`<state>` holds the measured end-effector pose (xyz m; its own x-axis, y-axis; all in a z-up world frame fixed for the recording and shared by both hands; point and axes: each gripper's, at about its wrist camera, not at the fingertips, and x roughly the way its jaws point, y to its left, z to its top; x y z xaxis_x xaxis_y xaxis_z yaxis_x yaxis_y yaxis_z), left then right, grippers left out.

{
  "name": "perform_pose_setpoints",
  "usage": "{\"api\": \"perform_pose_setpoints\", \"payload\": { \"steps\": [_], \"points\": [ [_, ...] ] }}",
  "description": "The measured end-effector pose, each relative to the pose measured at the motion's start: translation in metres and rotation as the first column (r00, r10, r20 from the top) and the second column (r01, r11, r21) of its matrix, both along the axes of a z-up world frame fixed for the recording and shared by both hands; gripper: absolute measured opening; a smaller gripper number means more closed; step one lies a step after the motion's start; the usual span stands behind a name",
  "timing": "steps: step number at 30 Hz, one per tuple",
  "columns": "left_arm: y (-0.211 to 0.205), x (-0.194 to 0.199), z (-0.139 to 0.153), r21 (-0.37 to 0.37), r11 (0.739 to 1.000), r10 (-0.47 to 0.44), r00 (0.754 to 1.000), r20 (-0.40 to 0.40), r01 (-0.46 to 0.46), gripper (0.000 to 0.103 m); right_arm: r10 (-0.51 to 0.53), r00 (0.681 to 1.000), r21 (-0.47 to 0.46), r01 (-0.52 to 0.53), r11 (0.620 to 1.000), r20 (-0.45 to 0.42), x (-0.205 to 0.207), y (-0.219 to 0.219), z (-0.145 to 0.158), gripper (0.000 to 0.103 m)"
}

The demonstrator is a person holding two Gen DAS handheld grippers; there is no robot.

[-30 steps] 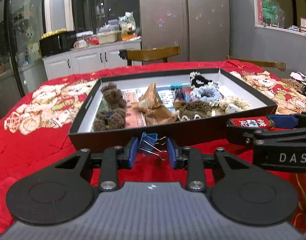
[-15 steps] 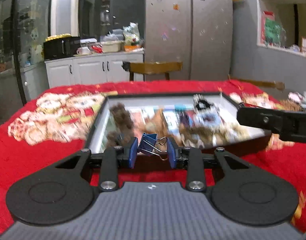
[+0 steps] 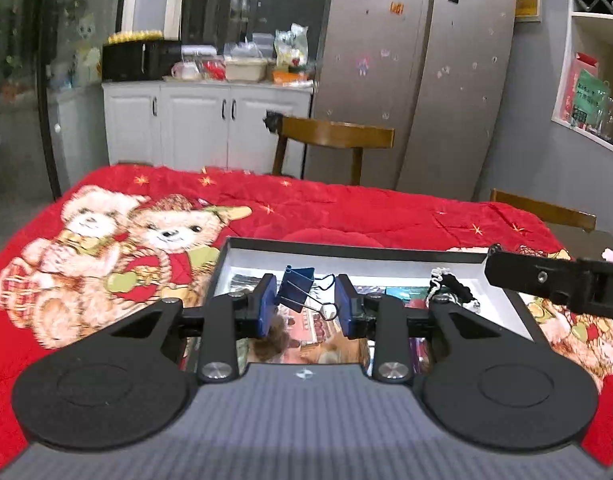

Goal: Organize objects
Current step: 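Carry the binder clip and red lighter with both grippers over the box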

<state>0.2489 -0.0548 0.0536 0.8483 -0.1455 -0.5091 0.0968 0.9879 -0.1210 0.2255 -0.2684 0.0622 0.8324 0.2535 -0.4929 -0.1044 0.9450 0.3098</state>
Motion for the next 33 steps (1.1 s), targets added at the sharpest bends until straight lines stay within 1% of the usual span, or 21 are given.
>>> {"api": "perform_pose_setpoints", "payload": {
  "steps": [2, 6, 8, 11, 12, 13, 15, 16, 20, 23, 26, 30, 33],
  "points": [
    [0.0, 0.016, -0.004, -0.008, 1.0, 0.003, 1.0, -0.021, -0.003, 0.037, 0.004, 1.0, 0.018, -0.003, 1.0, -0.028, 0.015, -0.001, -0.006, 0.082],
    [0.004, 0.049, -0.011, -0.004, 1.0, 0.029, 0.999, -0.037, -0.029, 0.037, 0.017, 0.997, 0.053, -0.013, 0.999, -0.075, 0.042, 0.004, -0.018, 0.082],
    [0.007, 0.067, -0.014, -0.011, 1.0, 0.025, 0.998, -0.055, -0.025, 0.037, 0.021, 0.995, 0.057, -0.016, 0.998, -0.093, 0.057, 0.008, -0.023, 0.082],
    [0.016, 0.091, -0.022, -0.057, 0.998, 0.026, 0.997, -0.075, -0.03, 0.037, 0.027, 0.994, 0.043, -0.022, 0.999, -0.103, 0.078, 0.017, -0.028, 0.082],
    [0.017, 0.097, -0.025, -0.054, 0.998, 0.03, 0.996, -0.081, -0.035, 0.037, 0.027, 0.994, 0.038, -0.023, 0.999, -0.106, 0.081, 0.02, -0.03, 0.082],
    [0.017, 0.104, -0.029, -0.034, 0.999, 0.032, 0.995, -0.09, -0.035, 0.037, 0.027, 0.994, 0.036, -0.023, 0.999, -0.11, 0.086, 0.022, -0.033, 0.082],
    [0.018, 0.11, -0.036, -0.01, 0.999, 0.036, 0.995, -0.095, -0.037, 0.037, 0.029, 0.993, 0.042, -0.024, 0.999, -0.118, 0.091, 0.024, -0.038, 0.082],
    [0.019, 0.112, -0.039, -0.003, 0.999, 0.035, 0.994, -0.104, -0.036, 0.037, 0.036, 0.99, 0.025, -0.033, 0.999, -0.136, 0.095, 0.027, -0.042, 0.082],
    [0.02, 0.119, -0.051, 0.003, 1.0, 0.019, 0.99, -0.142, -0.019, 0.037, 0.035, 0.987, -0.037, -0.042, 0.998, -0.155, 0.1, 0.032, -0.05, 0.082],
    [0.017, 0.121, -0.056, 0.022, 1.0, 0.016, 0.988, -0.154, -0.013, 0.037, 0.019, 0.983, -0.035, -0.026, 0.999, -0.185, 0.103, 0.031, -0.058, 0.082],
    [0.019, 0.123, -0.059, 0.013, 1.0, 0.017, 0.987, -0.162, -0.015, 0.037, 0.022, 0.978, -0.026, -0.028, 0.999, -0.206, 0.105, 0.031, -0.066, 0.082],
    [0.022, 0.128, -0.062, 0.001, 1.0, 0.005, 0.979, -0.203, -0.005, 0.037, 0.01, 0.978, -0.053, -0.021, 0.998, -0.206, 0.104, 0.033, -0.066, 0.082],
    [0.024, 0.128, -0.062, -0.004, 1.0, 0.024, 0.979, -0.204, -0.025, 0.037, 0.005, 0.979, -0.073, -0.02, 0.997, -0.203, 0.102, 0.036, -0.067, 0.082]
  ]
}}
